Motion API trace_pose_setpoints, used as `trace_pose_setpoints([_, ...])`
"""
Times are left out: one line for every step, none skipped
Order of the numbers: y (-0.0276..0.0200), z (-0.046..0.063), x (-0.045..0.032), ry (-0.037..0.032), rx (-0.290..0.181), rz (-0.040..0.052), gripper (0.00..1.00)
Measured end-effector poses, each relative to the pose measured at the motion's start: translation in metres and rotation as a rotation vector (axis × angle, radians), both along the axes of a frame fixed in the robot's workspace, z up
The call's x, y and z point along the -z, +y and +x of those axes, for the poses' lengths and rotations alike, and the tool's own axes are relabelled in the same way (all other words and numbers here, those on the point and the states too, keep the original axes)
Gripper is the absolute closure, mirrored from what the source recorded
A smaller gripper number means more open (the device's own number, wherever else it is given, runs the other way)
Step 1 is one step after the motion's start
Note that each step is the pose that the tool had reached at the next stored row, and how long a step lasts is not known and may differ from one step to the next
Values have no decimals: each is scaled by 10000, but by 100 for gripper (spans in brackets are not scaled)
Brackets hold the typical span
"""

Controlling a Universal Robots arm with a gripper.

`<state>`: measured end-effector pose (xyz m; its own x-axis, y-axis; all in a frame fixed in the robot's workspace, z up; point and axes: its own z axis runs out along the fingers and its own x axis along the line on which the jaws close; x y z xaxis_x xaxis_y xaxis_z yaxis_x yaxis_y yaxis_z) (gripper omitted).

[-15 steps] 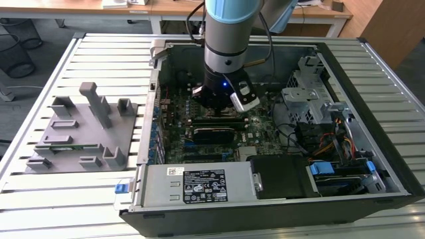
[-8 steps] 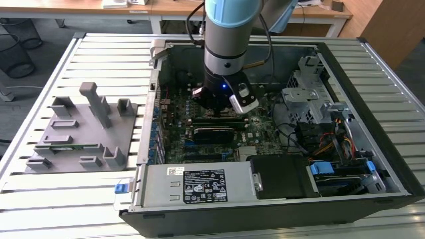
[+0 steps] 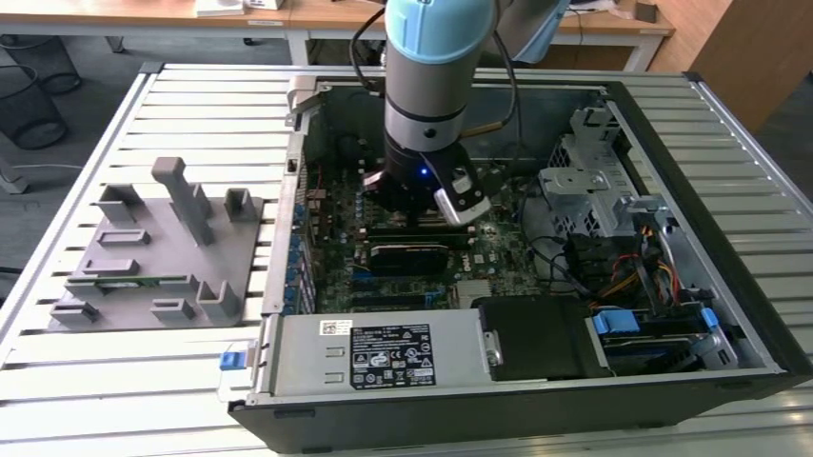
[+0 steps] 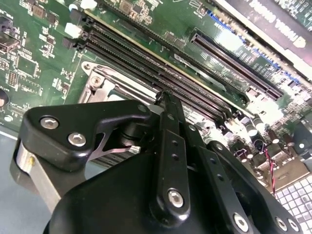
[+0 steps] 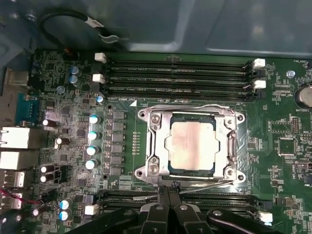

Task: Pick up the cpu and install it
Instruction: 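Install the second cpu locking lever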

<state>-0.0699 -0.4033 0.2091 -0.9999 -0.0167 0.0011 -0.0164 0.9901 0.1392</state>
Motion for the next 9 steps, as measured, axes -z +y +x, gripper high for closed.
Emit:
trace_pose_setpoints([-4, -1, 1, -1, 1, 48, 89])
trace_pose_setpoints([-6, -2, 3, -1, 1, 88, 89])
trace_pose_setpoints([-9, -3, 4, -1, 1, 123, 89])
trace_pose_setpoints([-13, -4, 5, 0, 0, 157, 89])
trace_pose_setpoints([-16, -5, 6, -1, 1, 194, 89])
trace_pose_setpoints([-18, -6, 7, -2, 1, 212, 89])
trace_pose_setpoints([-19, -6, 7, -1, 1, 214, 89])
trace_pose_setpoints([-19, -6, 7, 0, 1, 214, 89])
trace_pose_setpoints([-19, -6, 8, -2, 1, 217, 89])
